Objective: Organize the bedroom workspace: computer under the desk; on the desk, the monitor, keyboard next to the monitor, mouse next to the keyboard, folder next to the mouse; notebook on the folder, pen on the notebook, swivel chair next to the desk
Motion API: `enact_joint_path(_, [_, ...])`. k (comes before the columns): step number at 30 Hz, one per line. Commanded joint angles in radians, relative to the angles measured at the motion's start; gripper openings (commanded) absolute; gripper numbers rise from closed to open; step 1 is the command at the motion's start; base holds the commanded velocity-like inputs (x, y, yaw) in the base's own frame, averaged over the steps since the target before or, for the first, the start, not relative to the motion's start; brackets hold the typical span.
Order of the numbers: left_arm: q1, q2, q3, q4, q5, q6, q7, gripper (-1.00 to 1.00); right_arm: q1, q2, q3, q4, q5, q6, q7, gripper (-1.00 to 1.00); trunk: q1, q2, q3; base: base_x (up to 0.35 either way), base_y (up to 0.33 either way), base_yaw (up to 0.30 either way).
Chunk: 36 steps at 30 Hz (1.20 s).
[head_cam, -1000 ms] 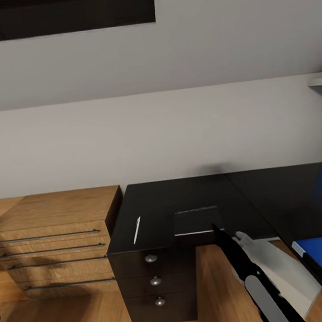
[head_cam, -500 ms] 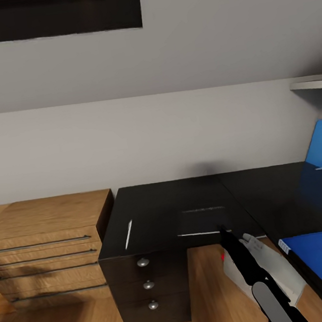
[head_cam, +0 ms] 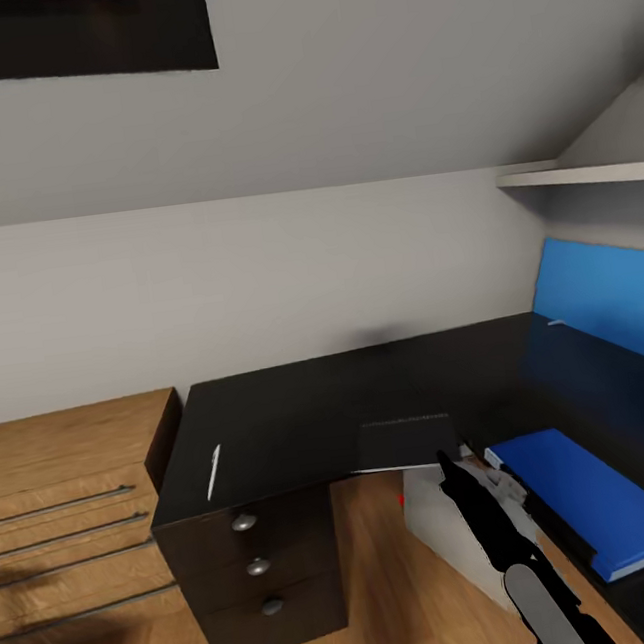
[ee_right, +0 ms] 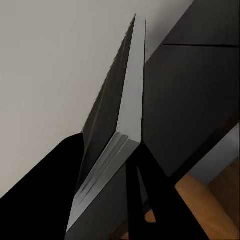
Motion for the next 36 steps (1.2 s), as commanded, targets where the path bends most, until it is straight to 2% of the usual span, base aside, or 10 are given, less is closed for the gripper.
enact_joint_path(1, [0.0,0.0,-0.004,0.001,0.01,-0.007,0.006,1.0,-0.001,-0.001,0.002,0.001,-0.01,-0.006,0.003,-1.0,0.0,0.0,-0.001,-0.004,0.0,-0.296])
enact_joint_path(7, [0.0,-0.006,-0.005,0.009,0.01,-0.007,0.006,1.0,-0.001,-0.001,0.001,0.001,-0.01,-0.006,0.003,-1.0,0.0,0.0,-0.001,-0.001,0.0,-0.286])
enact_joint_path(14, [0.0,-0.006,-0.005,0.01,0.01,-0.007,0.006,1.0,-0.001,0.006,0.004,-0.004,-0.009,-0.007,0.003,-1.0,0.0,0.0,-0.001,0.0,0.0,-0.059])
enact_joint_path(16, [0.0,-0.006,-0.005,0.011,0.01,-0.007,0.006,1.0,0.0,0.035,0.002,-0.009,-0.007,-0.071,-0.016,-1.0,0.0,0.0,-0.001,0.0,0.0,-0.003])
enact_joint_path(20, [0.0,-0.006,-0.005,0.012,0.01,-0.007,0.006,1.0,0.004,0.067,0.004,-0.008,-0.009,-0.302,-0.094,-1.0,0.0,0.0,-0.001,0.0,0.0,0.0])
enact_joint_path(22, [0.0,-0.006,-0.005,0.012,0.01,-0.007,0.006,1.0,0.011,0.071,0.006,-0.009,-0.01,-0.346,-0.113,-1.0,0.0,0.0,-0.001,0.0,0.0,0.0])
enact_joint_path(28, [0.0,-0.006,-0.005,0.012,0.01,-0.007,0.006,1.0,0.035,0.081,0.01,-0.009,-0.013,-0.501,-0.287,-1.0,0.0,0.0,-0.001,0.0,0.0,0.0])
enact_joint_path(30, [0.0,-0.006,-0.005,0.012,0.01,-0.007,0.006,1.0,0.035,0.082,0.01,-0.008,-0.017,-0.556,-0.321,-1.0,0.0,0.0,-0.001,0.0,0.0,0.0])
enact_joint_path(32, [0.0,-0.006,-0.005,0.012,0.01,-0.007,0.006,1.0,0.036,0.082,0.011,-0.003,-0.046,-0.613,-0.365,-1.0,0.0,0.0,-0.001,0.0,0.0,0.0])
enact_joint_path(36, [0.0,-0.006,-0.005,0.012,0.01,-0.007,0.006,1.0,0.036,0.082,0.013,-0.002,-0.123,-0.646,-0.39,-1.0,0.0,0.0,-0.001,0.0,0.0,0.0])
